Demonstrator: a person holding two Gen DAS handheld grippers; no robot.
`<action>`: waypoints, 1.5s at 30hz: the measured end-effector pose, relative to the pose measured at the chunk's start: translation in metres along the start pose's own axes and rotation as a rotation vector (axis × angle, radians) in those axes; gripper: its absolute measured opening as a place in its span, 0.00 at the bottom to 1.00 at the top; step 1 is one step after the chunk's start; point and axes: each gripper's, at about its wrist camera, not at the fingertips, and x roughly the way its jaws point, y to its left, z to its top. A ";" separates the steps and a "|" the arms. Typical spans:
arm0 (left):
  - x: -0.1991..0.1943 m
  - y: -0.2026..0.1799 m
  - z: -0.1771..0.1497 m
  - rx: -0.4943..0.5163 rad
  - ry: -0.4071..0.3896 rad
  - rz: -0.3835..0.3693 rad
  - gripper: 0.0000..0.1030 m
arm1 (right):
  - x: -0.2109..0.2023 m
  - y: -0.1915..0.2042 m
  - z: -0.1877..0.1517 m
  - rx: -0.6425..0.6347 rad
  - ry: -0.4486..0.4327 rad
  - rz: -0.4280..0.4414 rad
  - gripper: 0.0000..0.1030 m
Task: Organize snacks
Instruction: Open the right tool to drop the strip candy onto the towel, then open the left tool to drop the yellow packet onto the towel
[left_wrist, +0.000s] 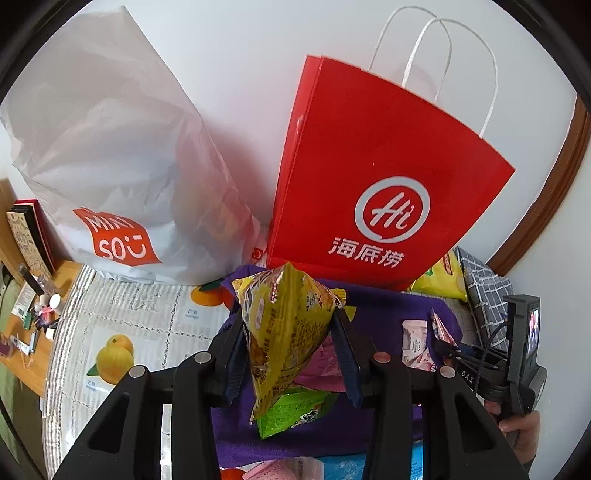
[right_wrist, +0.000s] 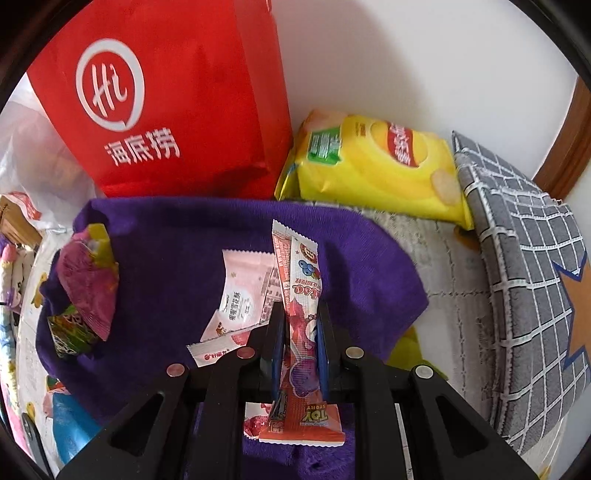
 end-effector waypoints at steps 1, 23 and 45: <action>0.002 -0.002 0.000 0.002 0.007 0.000 0.40 | 0.001 0.000 0.000 -0.003 0.007 -0.004 0.17; 0.074 -0.046 -0.033 0.109 0.266 0.036 0.40 | -0.076 -0.006 0.005 -0.012 -0.170 0.019 0.37; 0.013 -0.053 -0.015 0.144 0.115 -0.042 0.58 | -0.122 0.018 -0.004 -0.057 -0.288 -0.004 0.50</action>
